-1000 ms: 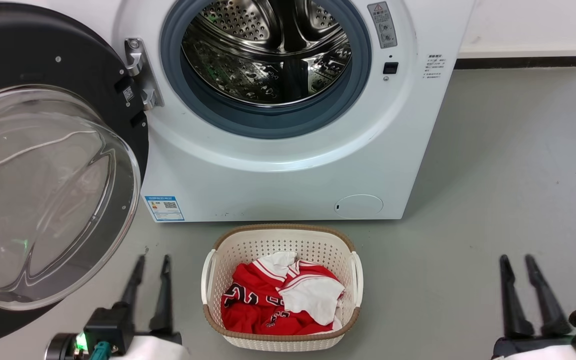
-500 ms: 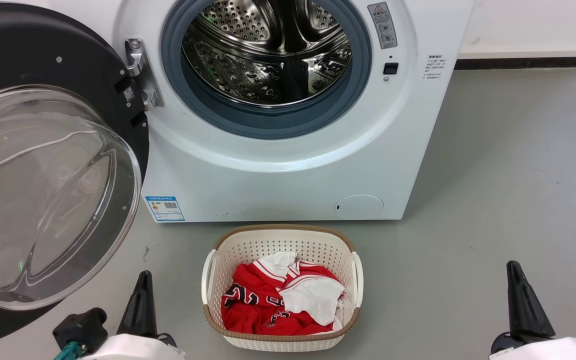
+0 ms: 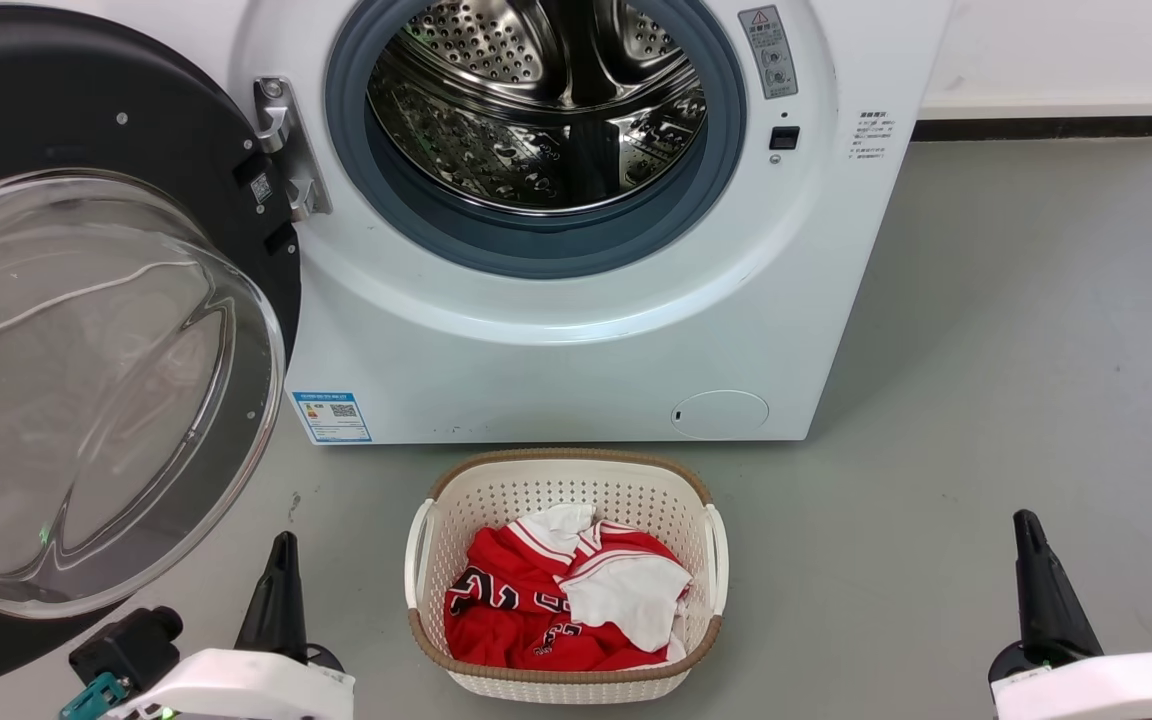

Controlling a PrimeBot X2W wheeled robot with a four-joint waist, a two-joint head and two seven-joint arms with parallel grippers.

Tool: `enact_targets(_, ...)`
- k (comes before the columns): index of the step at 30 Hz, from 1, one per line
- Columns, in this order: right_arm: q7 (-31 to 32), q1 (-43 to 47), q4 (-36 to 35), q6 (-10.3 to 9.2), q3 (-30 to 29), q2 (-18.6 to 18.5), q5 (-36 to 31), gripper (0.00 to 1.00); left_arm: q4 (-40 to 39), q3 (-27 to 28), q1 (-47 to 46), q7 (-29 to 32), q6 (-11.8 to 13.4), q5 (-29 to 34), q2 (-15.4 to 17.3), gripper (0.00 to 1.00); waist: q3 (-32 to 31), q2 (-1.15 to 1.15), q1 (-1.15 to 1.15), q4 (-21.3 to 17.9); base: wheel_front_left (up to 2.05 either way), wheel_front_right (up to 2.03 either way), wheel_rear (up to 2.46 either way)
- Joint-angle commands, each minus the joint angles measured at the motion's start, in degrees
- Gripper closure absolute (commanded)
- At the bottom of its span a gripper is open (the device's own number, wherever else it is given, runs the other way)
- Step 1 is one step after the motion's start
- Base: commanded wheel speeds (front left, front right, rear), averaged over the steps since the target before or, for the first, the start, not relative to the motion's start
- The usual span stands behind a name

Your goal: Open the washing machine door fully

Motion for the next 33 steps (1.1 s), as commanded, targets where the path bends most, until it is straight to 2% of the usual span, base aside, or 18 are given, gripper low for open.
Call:
enact_targets(1, 0.53, -1.77, -0.3, 0.0, 0.05, -0.62, 2.52, 1.0, -0.49, 0.32, -1.58, 0.48, -0.46, -2.53, 0.09, 1.0, -0.01, 0.0, 0.0, 0.02, 0.0, 0.0, 0.0)
enact_targets(33, 5.89, -5.66, 3.39, 0.0, -0.18, -0.95, 25.0, 1.0, 1.21, 1.71, -4.29, 6.25, -1.56, -26.09, 0.14, 1.0, -0.15, 0.0, 0.0, 0.44, 0.0, 0.0, 0.0)
